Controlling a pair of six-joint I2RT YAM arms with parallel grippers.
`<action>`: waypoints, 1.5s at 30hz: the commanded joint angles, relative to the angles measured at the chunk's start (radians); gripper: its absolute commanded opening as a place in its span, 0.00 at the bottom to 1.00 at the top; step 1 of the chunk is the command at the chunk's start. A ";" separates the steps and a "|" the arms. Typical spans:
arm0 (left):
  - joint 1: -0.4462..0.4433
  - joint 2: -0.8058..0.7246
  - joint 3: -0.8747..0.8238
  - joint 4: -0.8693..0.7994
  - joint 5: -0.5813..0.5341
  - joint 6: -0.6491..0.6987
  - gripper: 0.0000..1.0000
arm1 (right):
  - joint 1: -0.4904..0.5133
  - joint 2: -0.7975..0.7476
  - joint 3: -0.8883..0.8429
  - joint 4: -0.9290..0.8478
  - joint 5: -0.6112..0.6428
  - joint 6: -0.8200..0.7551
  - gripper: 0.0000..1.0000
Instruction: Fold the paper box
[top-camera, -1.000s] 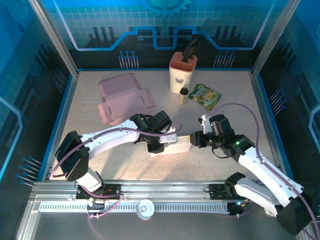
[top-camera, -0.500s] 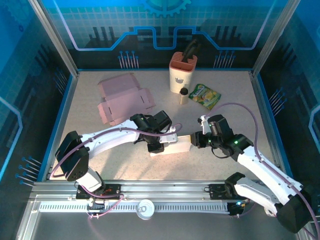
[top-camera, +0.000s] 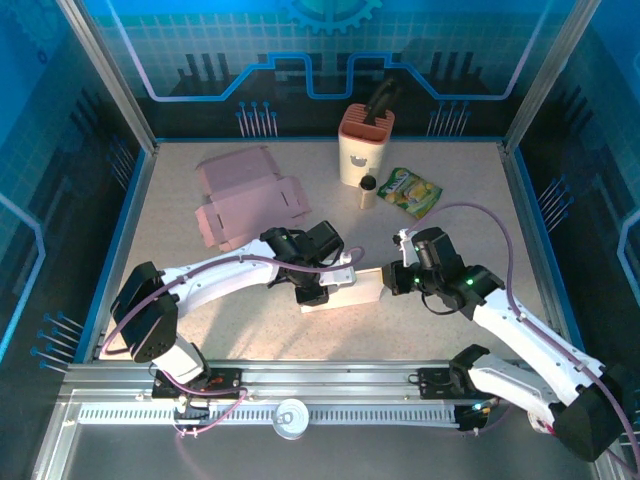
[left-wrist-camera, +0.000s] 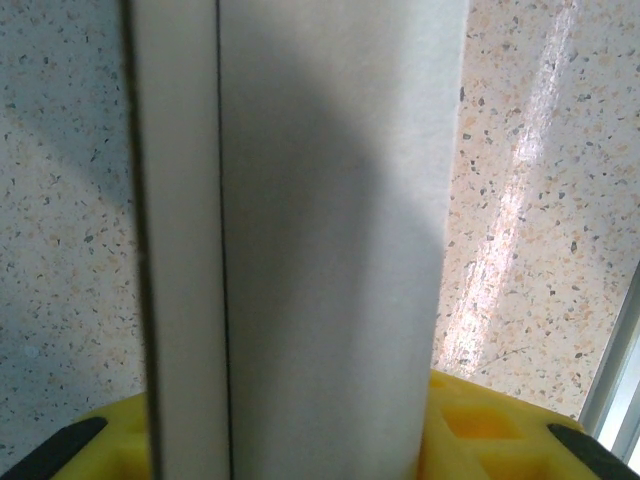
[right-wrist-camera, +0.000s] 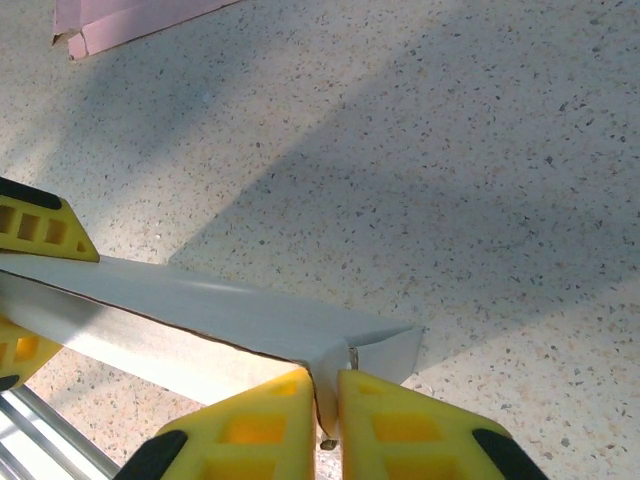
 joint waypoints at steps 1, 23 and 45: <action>0.005 0.010 0.032 -0.010 0.007 -0.006 0.37 | 0.018 0.002 0.035 -0.018 0.029 -0.014 0.11; 0.010 -0.015 0.011 0.062 -0.020 -0.065 0.39 | 0.189 0.030 0.014 -0.025 0.297 0.062 0.00; 0.011 -0.223 -0.057 0.205 -0.123 -0.346 0.54 | 0.244 0.057 0.034 -0.029 0.375 0.119 0.00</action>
